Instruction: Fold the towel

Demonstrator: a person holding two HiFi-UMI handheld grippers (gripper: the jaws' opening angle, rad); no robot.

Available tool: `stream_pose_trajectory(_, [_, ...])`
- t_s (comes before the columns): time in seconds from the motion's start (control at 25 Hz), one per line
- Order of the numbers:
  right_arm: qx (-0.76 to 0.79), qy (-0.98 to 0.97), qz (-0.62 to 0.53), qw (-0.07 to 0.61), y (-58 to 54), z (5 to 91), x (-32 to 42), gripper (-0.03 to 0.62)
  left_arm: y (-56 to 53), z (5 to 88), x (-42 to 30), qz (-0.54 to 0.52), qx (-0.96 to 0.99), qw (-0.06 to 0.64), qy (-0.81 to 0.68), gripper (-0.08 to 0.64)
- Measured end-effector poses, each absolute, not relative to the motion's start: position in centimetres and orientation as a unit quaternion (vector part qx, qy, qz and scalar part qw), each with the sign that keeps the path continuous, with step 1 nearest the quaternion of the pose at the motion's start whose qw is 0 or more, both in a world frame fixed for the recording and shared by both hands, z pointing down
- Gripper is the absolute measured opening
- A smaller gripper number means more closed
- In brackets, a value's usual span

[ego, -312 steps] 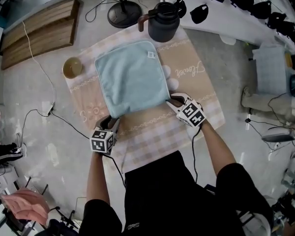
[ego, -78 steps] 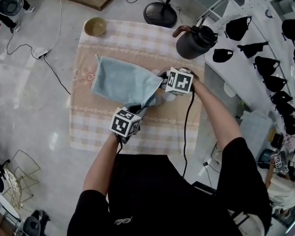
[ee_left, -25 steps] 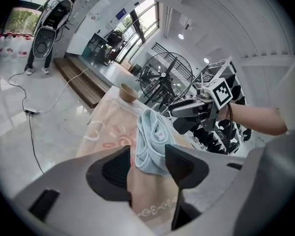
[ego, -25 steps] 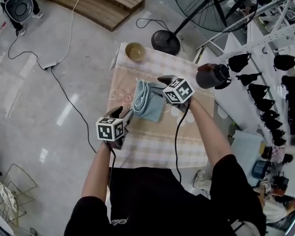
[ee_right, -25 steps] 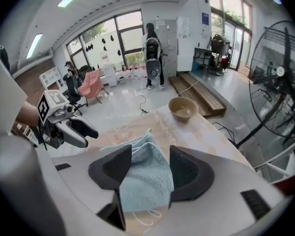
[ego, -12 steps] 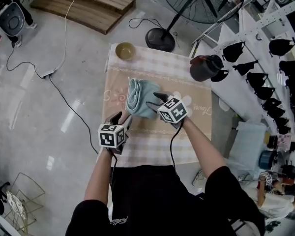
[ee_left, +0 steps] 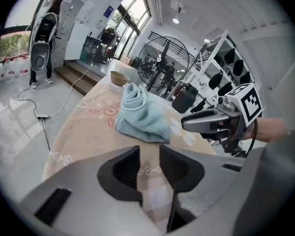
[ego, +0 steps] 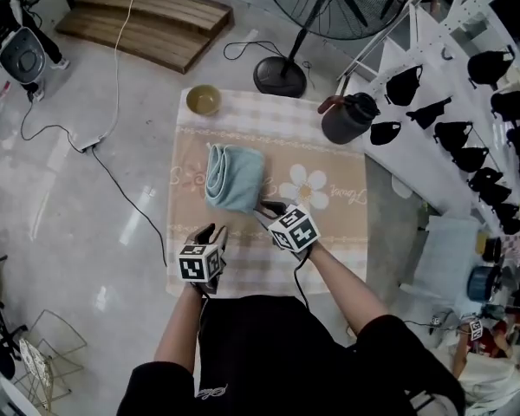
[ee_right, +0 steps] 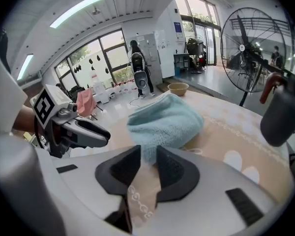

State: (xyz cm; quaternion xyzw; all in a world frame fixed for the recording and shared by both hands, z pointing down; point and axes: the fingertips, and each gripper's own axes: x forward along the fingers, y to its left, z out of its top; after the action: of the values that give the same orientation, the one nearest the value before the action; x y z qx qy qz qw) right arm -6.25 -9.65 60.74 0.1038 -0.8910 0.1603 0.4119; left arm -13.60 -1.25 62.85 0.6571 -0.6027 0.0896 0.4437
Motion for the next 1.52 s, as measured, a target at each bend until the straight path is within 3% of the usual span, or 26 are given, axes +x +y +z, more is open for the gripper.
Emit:
stream_pose_trajectory(0.08, [0.113, -0.89, 0.154, 0.415, -9.3, 61.1, -4.6, 0.031, -0.4, 63.1, -13.0, 0.111, 0.643, 0.442, -0.615, 0.021])
stream_pose_trajectory(0.16, [0.119, -0.889, 0.146, 0.418, -8.7, 61.3, -3.0, 0.003, 0.5, 62.8, -12.3, 0.12, 0.631, 0.445, -0.624, 0.006])
stream_pose_trajectory(0.68, [0.093, -0.906, 0.094, 0.402, -6.0, 59.3, 0.5, 0.002, 2.5, 59.1, -9.6, 0.104, 0.586, 0.439, -0.673, 0.006])
stream_pose_trajectory(0.88, [0.117, -0.928, 0.075, 0.345, -8.1, 54.0, -1.3, 0.002, 0.5, 53.1, -11.8, 0.085, 0.595, 0.376, -0.705, 0.005])
stream_pose_trajectory(1.24, [0.156, -0.972, 0.01, 0.174, -11.5, 36.4, -5.7, 0.002, -3.5, 37.5, -16.4, 0.049, 0.605, 0.195, -0.77, 0.006])
stream_pose_trajectory(1.52, [0.189, -0.977, -0.029, 0.092, -13.7, 26.9, -6.2, 0.002, -5.9, 27.2, -16.5, 0.001, 0.633, 0.089, -0.769, 0.005])
